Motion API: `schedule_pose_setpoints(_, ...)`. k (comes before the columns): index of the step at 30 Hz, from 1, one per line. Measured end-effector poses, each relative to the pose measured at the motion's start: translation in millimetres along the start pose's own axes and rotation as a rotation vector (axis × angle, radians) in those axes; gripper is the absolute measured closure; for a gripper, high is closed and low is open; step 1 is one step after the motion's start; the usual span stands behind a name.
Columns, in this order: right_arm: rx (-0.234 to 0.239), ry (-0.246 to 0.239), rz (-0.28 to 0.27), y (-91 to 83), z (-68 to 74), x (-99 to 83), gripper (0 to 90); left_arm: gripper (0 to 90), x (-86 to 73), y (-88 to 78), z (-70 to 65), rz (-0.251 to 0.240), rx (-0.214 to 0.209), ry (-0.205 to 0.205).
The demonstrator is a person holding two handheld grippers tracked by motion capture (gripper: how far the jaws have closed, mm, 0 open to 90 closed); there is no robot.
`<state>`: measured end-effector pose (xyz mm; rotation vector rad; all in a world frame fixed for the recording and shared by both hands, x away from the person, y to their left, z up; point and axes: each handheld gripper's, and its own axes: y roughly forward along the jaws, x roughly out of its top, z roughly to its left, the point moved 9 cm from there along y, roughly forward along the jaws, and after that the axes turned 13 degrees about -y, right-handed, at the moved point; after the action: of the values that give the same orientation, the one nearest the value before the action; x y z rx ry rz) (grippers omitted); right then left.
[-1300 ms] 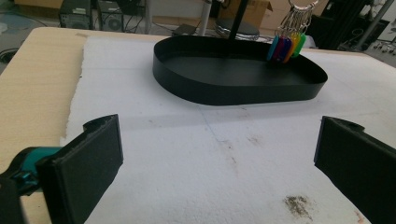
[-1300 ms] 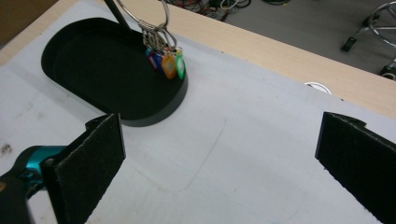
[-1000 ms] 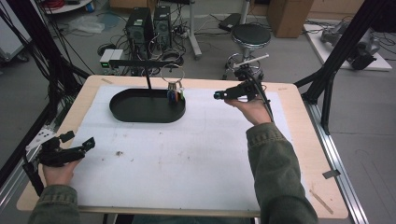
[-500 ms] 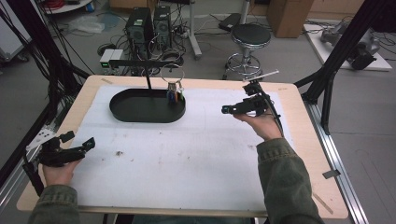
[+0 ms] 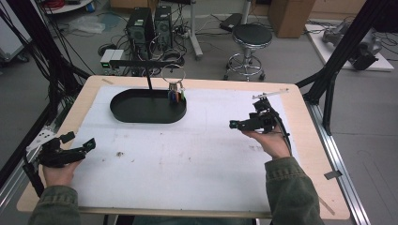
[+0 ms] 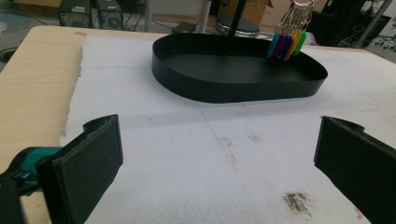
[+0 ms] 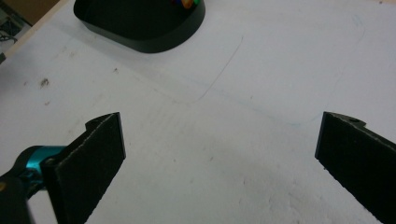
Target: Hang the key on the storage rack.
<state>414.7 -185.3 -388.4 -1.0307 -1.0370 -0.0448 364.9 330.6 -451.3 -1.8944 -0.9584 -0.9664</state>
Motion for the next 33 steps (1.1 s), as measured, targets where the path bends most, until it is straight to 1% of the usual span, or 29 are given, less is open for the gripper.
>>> schedule_pose_setpoints(1,0.002,0.007,0.003,0.4,0.5,-3.9,0.6,1.7,-0.2,0.1,0.2,0.001,0.001,0.001)
schedule_pose_setpoints(2,0.002,0.007,0.003,0.4,0.5,-3.9,0.6,1.7,-0.2,0.1,0.2,0.001,0.001,0.001)
schedule_pose_setpoints(3,0.010,0.011,0.006,0.9,0.8,-11.2,0.5,1.7,-0.4,0.2,0.2,0.003,0.002,0.001)
schedule_pose_setpoints(4,0.010,0.011,0.006,0.9,0.8,-11.2,0.5,1.7,-0.4,0.3,0.0,0.004,0.001,0.001)
schedule_pose_setpoints(6,0.016,0.023,-0.003,1.4,1.2,-17.5,0.5,1.7,-0.4,0.4,-0.2,0.003,0.001,0.001)
schedule_pose_setpoints(7,0.022,0.031,-0.003,1.4,1.5,-24.3,0.5,1.7,-0.4,0.4,-0.2,0.003,0.002,0.002)
schedule_pose_setpoints(8,0.022,0.031,-0.003,1.4,1.5,-24.3,0.5,1.7,-0.4,0.4,-0.3,0.002,0.002,0.002)
schedule_pose_setpoints(9,0.028,0.034,-0.013,1.5,1.4,-29.9,0.5,1.7,-0.5,0.4,-0.3,0.004,0.002,0.003)
schedule_pose_setpoints(10,0.028,0.034,-0.013,1.5,1.4,-29.9,0.5,1.7,-0.5,0.4,-0.3,0.004,0.002,0.003)
schedule_pose_setpoints(11,0.040,0.046,-0.010,1.5,2.4,-36.4,0.5,1.7,-0.5,0.4,-0.3,0.004,0.001,0.004)
schedule_pose_setpoints(12,0.040,0.046,-0.010,1.5,2.4,-36.4,0.5,1.7,-0.7,0.4,-0.4,0.005,0.002,0.003)
schedule_pose_setpoints(13,0.043,0.055,-0.005,1.8,2.7,-42.3,0.6,1.7,-0.7,0.5,-0.5,0.005,0.002,0.004)
schedule_pose_setpoints(16,0.043,0.058,-0.009,1.7,1.9,-47.4,0.5,1.7,-0.7,0.8,-0.8,0.004,0.002,0.003)
schedule_pose_setpoints(17,0.028,0.058,-0.023,0.6,-0.1,-51.0,0.6,1.7,-0.7,0.8,-0.8,0.004,0.002,0.002)
schedule_pose_setpoints(18,0.028,0.058,-0.023,0.6,-0.1,-51.0,0.6,1.7,-0.7,0.9,-0.7,0.004,0.002,0.002)
schedule_pose_setpoints(19,0.017,0.059,-0.025,-1.7,-0.7,-53.9,0.6,1.7,-0.8,0.9,-0.7,0.005,0.001,0.002)
schedule_pose_setpoints(21,0.017,0.057,-0.050,-4.3,-0.3,-54.9,0.6,1.7,-1.0,1.2,-0.8,0.006,0.000,0.002)
schedule_pose_setpoints(22,0.017,0.057,-0.050,-4.3,-0.3,-54.9,0.6,1.7,-1.2,1.3,-0.7,0.008,0.000,0.002)
schedule_pose_setpoints(23,0.005,0.048,-0.061,-6.2,-0.4,-57.9,0.6,1.7,-1.3,1.4,-0.7,0.010,-0.001,0.002)
schedule_pose_setpoints(27,-0.012,0.048,-0.078,-8.7,-0.3,-64.7,0.5,1.7,-1.0,1.1,-0.9,0.006,-0.001,0.001)
schedule_pose_setpoints(28,-0.037,0.038,-0.090,-10.5,-2.0,-70.1,0.5,1.7,-1.0,1.0,-0.9,0.006,-0.001,0.001)
schedule_pose_setpoints(29,-0.042,0.049,-0.095,-12.0,-1.7,-72.8,0.5,1.7,-1.0,1.0,-0.8,0.007,-0.001,0.001)
schedule_pose_setpoints(33,-0.075,0.051,-0.130,-16.0,-3.7,-82.4,0.6,1.7,-1.3,0.9,-1.1,0.009,0.000,0.002)
